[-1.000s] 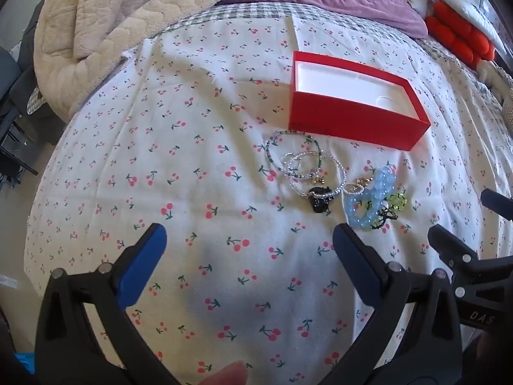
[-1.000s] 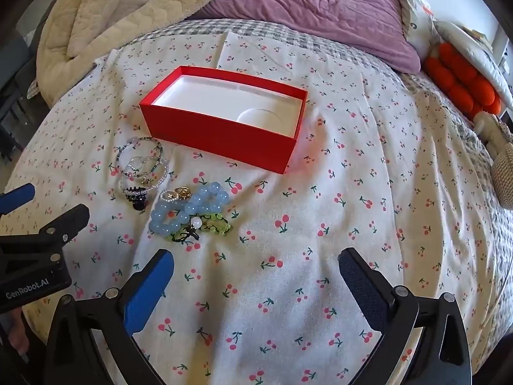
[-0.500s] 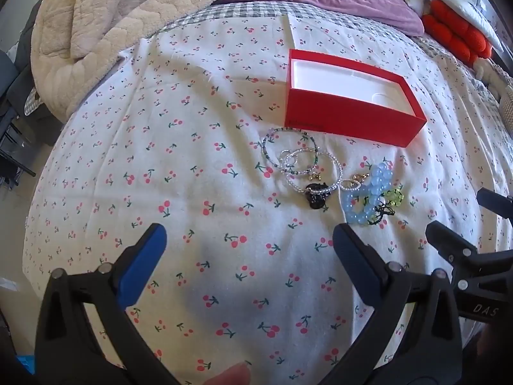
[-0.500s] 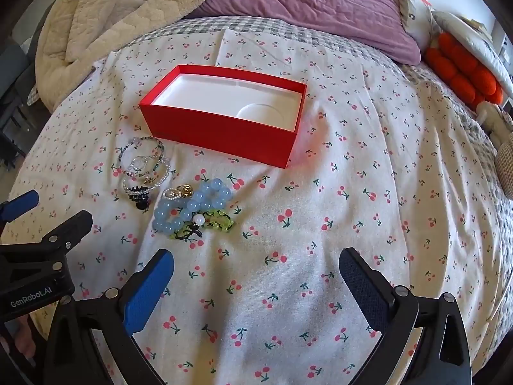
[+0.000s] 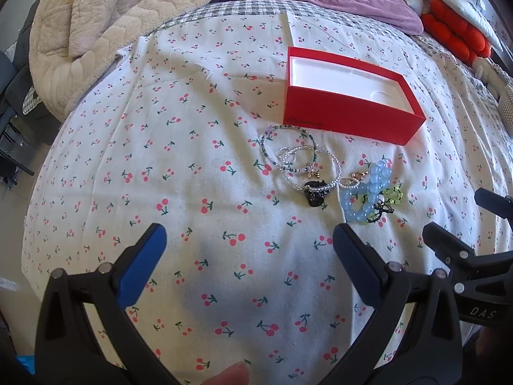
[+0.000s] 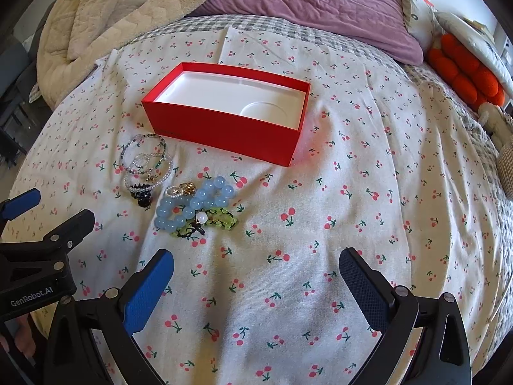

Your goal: Organize jewelry

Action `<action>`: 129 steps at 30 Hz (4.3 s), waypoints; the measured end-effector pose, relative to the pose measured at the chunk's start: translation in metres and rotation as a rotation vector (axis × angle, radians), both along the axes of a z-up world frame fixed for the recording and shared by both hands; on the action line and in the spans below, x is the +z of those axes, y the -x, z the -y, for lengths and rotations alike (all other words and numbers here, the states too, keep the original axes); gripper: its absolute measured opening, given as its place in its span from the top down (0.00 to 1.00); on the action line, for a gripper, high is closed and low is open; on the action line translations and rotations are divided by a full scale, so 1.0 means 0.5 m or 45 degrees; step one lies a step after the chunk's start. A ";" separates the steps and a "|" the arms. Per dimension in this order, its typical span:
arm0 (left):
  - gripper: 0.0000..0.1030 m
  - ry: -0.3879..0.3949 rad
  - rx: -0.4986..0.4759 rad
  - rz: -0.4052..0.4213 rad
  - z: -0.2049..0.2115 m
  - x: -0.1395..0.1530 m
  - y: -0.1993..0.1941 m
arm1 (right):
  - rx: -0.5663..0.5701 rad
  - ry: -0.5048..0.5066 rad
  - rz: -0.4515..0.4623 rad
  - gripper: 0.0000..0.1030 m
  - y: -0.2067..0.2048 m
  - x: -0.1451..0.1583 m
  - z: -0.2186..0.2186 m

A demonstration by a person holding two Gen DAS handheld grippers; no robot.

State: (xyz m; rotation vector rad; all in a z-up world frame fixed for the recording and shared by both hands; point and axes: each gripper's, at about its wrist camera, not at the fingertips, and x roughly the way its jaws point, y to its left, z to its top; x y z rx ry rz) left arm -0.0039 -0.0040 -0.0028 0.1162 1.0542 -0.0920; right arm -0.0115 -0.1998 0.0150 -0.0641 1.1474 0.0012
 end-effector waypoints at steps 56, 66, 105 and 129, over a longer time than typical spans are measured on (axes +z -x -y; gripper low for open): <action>0.00 0.001 -0.016 -0.004 0.000 0.006 0.002 | -0.011 -0.018 0.027 0.00 0.002 0.016 0.004; 0.00 -0.023 0.013 0.040 -0.015 0.024 -0.007 | 0.022 -0.042 0.078 0.00 -0.004 0.051 0.004; 0.33 0.389 -0.216 -0.032 -0.072 -0.013 -0.161 | 0.031 -0.649 -0.070 0.41 -0.123 -0.030 0.110; 0.90 0.345 -0.240 -0.179 -0.017 -0.093 -0.226 | 0.134 -0.731 -0.138 0.55 -0.188 -0.078 0.006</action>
